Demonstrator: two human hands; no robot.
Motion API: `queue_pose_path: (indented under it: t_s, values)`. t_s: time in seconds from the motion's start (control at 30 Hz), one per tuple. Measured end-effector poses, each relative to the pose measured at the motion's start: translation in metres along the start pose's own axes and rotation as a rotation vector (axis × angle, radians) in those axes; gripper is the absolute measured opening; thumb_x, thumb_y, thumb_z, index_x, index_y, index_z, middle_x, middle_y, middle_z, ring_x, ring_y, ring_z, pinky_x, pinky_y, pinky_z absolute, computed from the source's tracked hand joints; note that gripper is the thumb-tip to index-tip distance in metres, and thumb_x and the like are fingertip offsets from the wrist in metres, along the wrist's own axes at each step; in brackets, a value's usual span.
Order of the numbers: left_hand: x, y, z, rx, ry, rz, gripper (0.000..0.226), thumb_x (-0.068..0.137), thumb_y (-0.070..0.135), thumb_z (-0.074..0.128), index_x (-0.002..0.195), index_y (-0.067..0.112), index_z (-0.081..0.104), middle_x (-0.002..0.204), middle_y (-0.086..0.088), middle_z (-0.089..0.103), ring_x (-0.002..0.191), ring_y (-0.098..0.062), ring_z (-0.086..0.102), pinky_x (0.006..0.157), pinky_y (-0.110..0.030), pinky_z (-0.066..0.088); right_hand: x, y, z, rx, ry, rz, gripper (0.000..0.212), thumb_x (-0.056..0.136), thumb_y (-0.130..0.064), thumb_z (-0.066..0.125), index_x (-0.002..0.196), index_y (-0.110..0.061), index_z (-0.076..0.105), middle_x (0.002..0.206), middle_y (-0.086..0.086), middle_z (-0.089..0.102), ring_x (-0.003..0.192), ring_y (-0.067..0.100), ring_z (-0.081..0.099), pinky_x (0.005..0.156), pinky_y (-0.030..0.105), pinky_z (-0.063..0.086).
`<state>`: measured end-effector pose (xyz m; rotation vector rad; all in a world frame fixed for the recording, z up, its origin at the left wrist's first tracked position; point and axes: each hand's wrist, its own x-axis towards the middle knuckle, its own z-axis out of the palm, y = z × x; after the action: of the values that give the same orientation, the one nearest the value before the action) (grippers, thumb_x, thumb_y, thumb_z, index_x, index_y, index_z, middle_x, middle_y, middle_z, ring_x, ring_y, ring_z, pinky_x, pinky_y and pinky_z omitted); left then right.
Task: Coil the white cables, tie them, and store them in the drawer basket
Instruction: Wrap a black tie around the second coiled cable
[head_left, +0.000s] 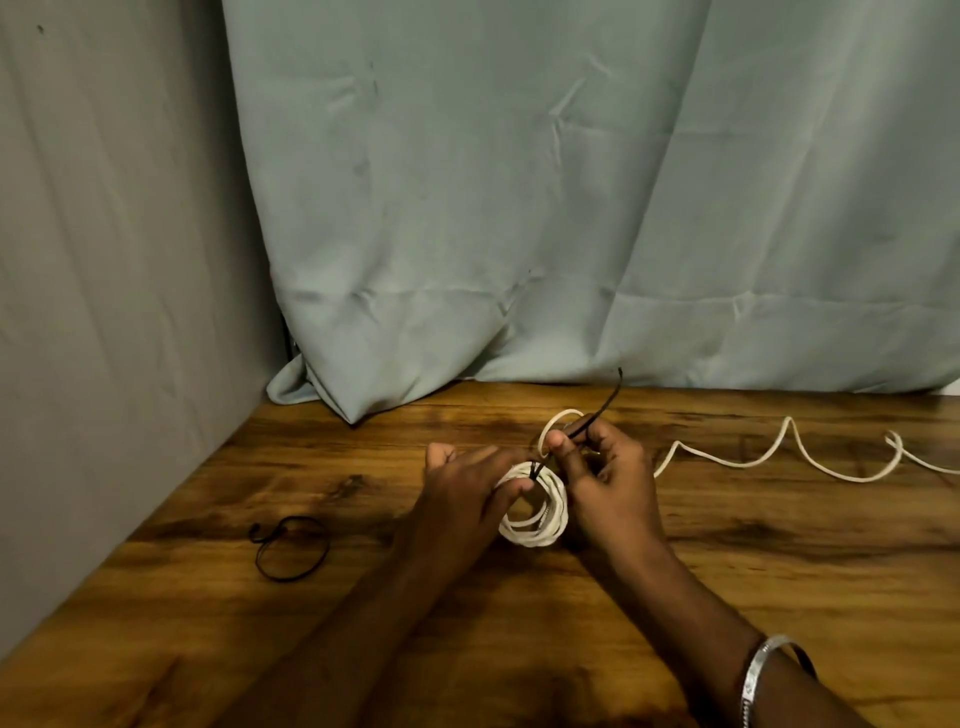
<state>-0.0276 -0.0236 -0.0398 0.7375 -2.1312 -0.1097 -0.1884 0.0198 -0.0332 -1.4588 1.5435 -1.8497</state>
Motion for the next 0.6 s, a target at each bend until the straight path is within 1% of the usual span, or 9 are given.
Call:
queue_pose_path:
  t_s: [0.1,0.23,0.33,0.47,0.6]
  values:
    - [0.000,-0.002,0.003,-0.010,0.001,-0.017,0.029,0.099,0.048,0.043,0.118,0.037,0.063,0.109,0.016,0.070,0.095,-0.004,0.061,0.087,-0.032,0.026,-0.001,-0.002,-0.001,-0.067,0.002,-0.076,0.010,0.097,-0.034,0.068,0.090,-0.028,0.071,0.082,-0.003,0.076,0.076,0.021,0.074,0.069,0.056,0.060]
    - [-0.001,-0.005,0.004,-0.055,0.028,-0.079,0.025,0.098,0.044,0.049,0.115,0.036,0.065,0.108,0.014,0.072,0.096,-0.004,0.061,0.090,-0.037,0.029,-0.004,-0.007,-0.003,-0.138,-0.023,-0.132,0.009,0.099,-0.027,0.068,0.091,-0.026,0.071,0.082,-0.006,0.075,0.076,0.014,0.073,0.067,0.052,0.060]
    - [0.000,-0.004,0.004,-0.044,0.021,-0.080,0.027,0.097,0.045,0.047,0.116,0.036,0.065,0.109,0.014,0.072,0.096,-0.004,0.061,0.090,-0.036,0.029,-0.005,-0.008,-0.002,-0.165,-0.023,-0.148,0.009,0.099,-0.028,0.068,0.091,-0.026,0.071,0.082,-0.007,0.075,0.077,0.013,0.072,0.068,0.051,0.060]
    - [0.000,0.002,0.002,0.023,-0.003,0.011,0.029,0.099,0.043,0.046,0.120,0.035,0.063,0.110,0.014,0.071,0.094,-0.004,0.059,0.082,-0.029,0.021,-0.003,-0.005,-0.003,-0.141,-0.018,-0.137,0.009,0.099,-0.026,0.069,0.089,-0.024,0.070,0.081,-0.003,0.074,0.076,0.018,0.072,0.069,0.053,0.059]
    - [-0.001,0.006,0.000,0.051,-0.019,0.078,0.033,0.100,0.042,0.042,0.122,0.029,0.063,0.109,0.013,0.070,0.094,-0.005,0.059,0.083,-0.028,0.021,-0.001,0.001,-0.003,-0.138,-0.023,-0.128,0.011,0.097,-0.029,0.070,0.089,-0.022,0.070,0.079,-0.002,0.074,0.075,0.020,0.072,0.068,0.053,0.058]
